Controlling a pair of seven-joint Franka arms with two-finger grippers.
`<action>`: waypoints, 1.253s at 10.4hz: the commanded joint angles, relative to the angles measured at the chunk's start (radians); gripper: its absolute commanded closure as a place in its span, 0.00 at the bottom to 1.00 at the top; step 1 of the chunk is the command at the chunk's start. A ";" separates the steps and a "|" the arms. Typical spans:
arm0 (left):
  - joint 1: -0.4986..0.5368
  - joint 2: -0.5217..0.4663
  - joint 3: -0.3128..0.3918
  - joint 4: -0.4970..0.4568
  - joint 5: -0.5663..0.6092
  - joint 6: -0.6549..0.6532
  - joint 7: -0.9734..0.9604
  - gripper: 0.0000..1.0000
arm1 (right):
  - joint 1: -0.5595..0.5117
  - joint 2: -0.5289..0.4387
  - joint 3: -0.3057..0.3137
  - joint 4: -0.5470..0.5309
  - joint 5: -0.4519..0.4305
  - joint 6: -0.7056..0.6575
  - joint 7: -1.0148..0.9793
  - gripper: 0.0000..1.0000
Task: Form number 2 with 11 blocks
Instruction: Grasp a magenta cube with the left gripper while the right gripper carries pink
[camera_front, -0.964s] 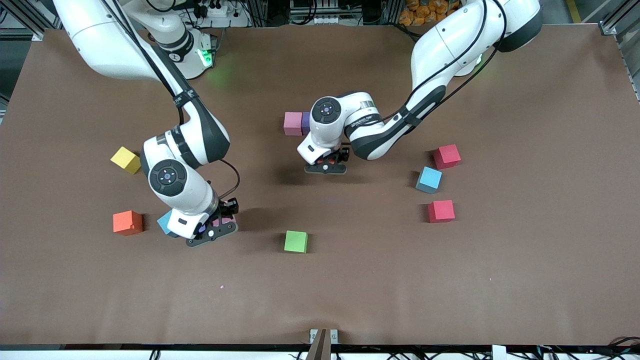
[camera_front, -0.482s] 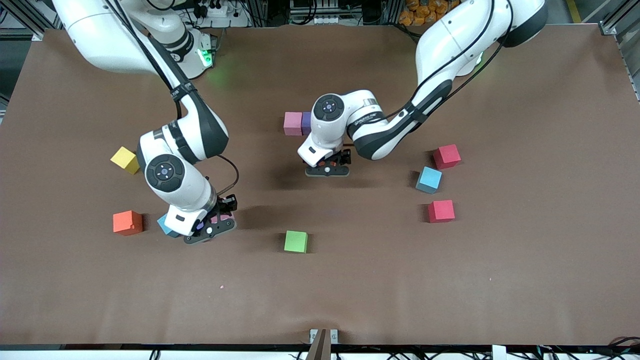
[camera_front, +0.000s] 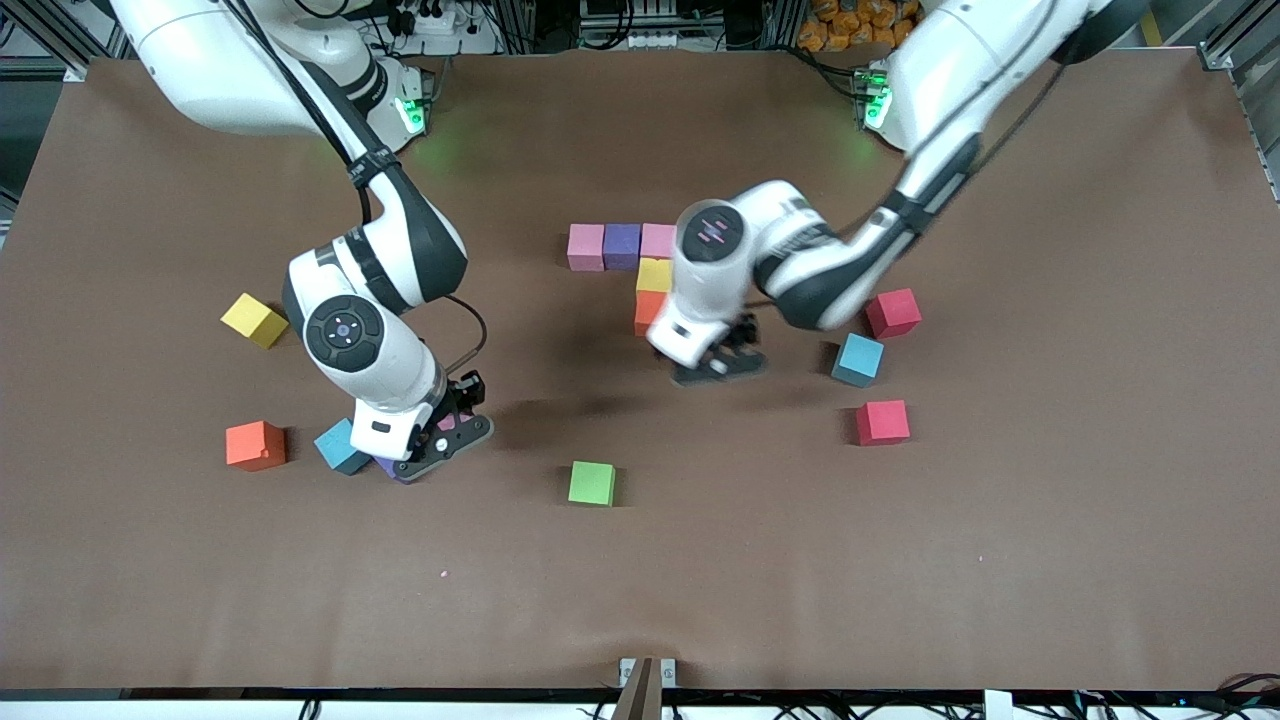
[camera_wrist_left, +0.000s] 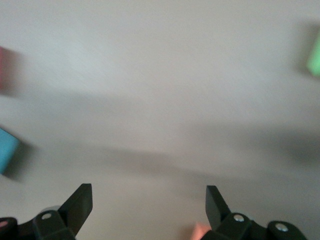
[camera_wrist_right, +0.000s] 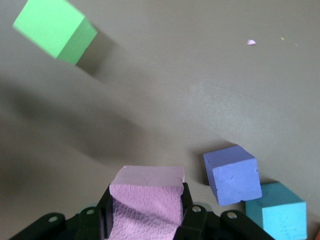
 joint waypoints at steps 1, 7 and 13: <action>0.132 -0.030 -0.005 -0.023 -0.025 -0.011 0.098 0.00 | -0.019 -0.026 0.028 -0.035 0.016 -0.007 -0.279 0.82; 0.317 0.010 0.009 -0.061 -0.001 -0.010 0.385 0.00 | 0.041 -0.005 0.155 -0.170 0.036 0.239 -0.535 0.84; 0.395 0.018 0.009 -0.094 0.045 0.003 0.466 0.00 | 0.062 0.055 0.215 -0.230 0.037 0.286 -0.639 0.86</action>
